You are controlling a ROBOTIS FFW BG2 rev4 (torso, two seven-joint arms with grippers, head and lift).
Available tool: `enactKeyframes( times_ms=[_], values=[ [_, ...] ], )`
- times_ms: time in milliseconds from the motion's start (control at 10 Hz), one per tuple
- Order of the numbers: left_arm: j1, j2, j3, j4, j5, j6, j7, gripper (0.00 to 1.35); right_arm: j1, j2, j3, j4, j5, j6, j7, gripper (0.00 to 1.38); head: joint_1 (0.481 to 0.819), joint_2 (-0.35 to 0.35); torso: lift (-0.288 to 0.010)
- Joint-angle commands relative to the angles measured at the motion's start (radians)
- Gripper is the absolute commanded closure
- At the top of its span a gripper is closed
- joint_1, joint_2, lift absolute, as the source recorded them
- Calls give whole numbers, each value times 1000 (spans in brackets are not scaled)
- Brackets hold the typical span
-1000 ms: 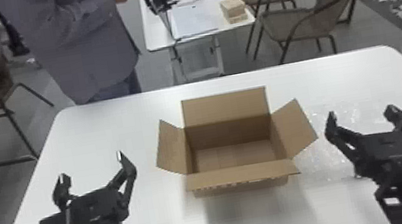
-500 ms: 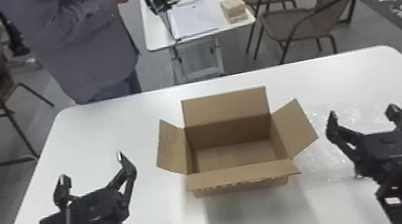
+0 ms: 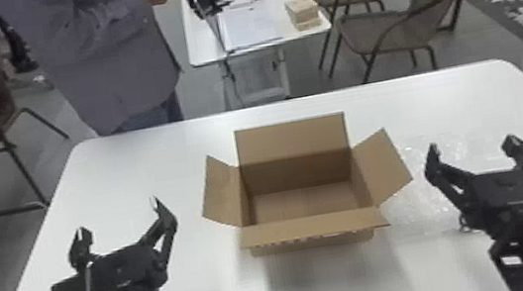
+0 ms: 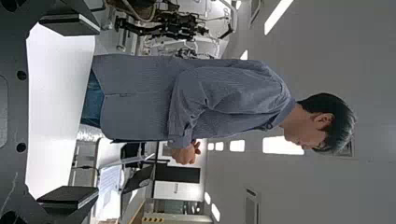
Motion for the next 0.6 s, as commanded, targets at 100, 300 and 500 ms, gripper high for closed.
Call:
enactKeyframes(
  times_ms=[100, 300, 500],
  values=[
    [-15, -18, -6, 1, 9, 37, 10, 98, -10, -9, -2, -9, 3, 38, 2, 199, 695, 81, -102],
    [-48, -20, -11, 1, -64, 14, 33, 90, -17, -38, 0, -45, 43, 67, 8, 199, 695, 74, -102],
    [-80, -3, -45, 1, 1, 18, 2, 81, -33, -35, 0, -101, 41, 206, 17, 199, 695, 62, -102]
  ],
)
